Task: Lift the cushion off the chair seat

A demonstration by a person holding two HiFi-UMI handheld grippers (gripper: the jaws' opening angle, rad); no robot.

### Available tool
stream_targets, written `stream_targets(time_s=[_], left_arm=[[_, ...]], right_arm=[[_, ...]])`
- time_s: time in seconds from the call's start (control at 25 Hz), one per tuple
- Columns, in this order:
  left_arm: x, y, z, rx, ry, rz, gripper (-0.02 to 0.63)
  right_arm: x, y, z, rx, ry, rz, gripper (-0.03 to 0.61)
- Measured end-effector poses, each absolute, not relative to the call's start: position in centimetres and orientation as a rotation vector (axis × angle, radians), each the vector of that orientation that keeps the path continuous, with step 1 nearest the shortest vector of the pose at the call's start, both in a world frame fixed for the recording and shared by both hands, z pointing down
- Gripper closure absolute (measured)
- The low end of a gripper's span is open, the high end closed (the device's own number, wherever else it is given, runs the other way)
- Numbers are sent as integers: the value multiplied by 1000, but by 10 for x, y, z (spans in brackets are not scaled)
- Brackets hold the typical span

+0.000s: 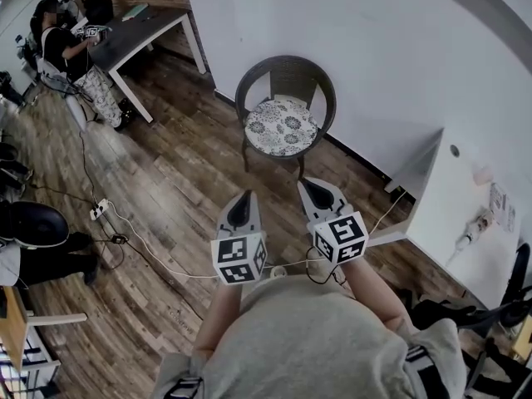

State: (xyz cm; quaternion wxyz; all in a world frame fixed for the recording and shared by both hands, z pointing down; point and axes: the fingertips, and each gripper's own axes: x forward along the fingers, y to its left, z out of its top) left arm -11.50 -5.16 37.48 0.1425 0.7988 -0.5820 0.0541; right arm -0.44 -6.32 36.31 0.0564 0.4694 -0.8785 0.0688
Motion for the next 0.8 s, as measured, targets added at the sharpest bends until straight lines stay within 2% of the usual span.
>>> stream_targets(time_s=[0.8], left_arm=[[-141, -144, 417, 2211, -1702, 211, 603]], right_arm=[[-17, -164, 404, 1353, -2601, 160, 577]])
